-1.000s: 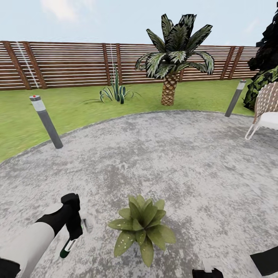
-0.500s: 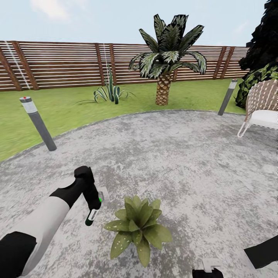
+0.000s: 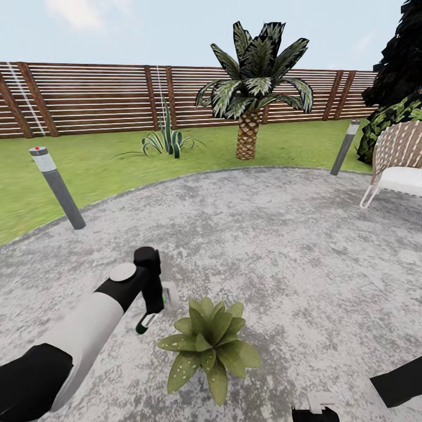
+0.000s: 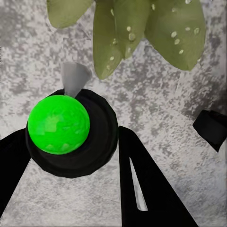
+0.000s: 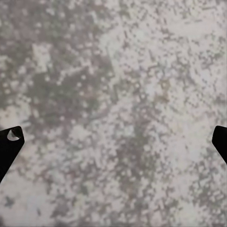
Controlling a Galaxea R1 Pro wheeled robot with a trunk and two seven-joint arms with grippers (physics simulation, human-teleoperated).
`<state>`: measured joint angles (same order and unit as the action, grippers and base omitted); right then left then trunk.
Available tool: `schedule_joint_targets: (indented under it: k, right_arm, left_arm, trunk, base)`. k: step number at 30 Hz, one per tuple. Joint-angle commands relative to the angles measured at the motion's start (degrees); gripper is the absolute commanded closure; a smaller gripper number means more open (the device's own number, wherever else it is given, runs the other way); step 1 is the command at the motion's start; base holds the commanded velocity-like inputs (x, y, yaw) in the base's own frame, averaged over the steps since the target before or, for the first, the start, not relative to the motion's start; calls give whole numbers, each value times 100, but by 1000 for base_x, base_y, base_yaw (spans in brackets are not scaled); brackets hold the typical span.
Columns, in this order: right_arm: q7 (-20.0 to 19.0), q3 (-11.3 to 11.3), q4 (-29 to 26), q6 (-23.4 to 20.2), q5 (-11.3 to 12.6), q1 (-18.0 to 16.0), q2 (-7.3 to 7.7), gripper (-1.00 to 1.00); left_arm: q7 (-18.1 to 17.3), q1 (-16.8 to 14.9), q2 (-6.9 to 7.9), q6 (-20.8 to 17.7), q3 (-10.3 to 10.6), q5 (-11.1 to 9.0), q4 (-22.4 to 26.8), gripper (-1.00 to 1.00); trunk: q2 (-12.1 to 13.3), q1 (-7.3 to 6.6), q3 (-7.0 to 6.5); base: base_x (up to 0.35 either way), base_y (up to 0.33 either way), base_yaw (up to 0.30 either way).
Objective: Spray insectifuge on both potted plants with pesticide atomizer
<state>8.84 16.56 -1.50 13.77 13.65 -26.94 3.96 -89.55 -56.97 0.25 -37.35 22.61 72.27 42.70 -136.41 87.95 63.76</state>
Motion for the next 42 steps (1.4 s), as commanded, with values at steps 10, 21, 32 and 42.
schedule_joint_targets:
  k: [10, 21, 32, 42]
  right_arm:
    - [12, 49, 1, 12, 50, -1, -1, -100]
    - [12, 49, 1, 18, 50, -3, 4, -100]
    - [12, 49, 1, 12, 50, -3, 2, -100]
    - [12, 49, 1, 12, 50, -2, -1, -100]
  left_arm:
    - [-45, -7, 28, -64, 7, 44, 286, 100]
    - [-45, 118, 831, -43, 13, 179, 224, 100]
    - [-45, 124, 776, -24, -1, 153, 221, 100]
    - [-45, 731, 697, -18, -25, 164, 196, 100]
  trunk:
    - [-2, -1, 5]
    - [-2, -1, 5]
    - [-2, -1, 5]
    - [-2, -1, 5]
  base:
    - [0, 0, -96]
    - [0, 0, -119]
    - [152, 60, 0]
    - [5, 2, -48]
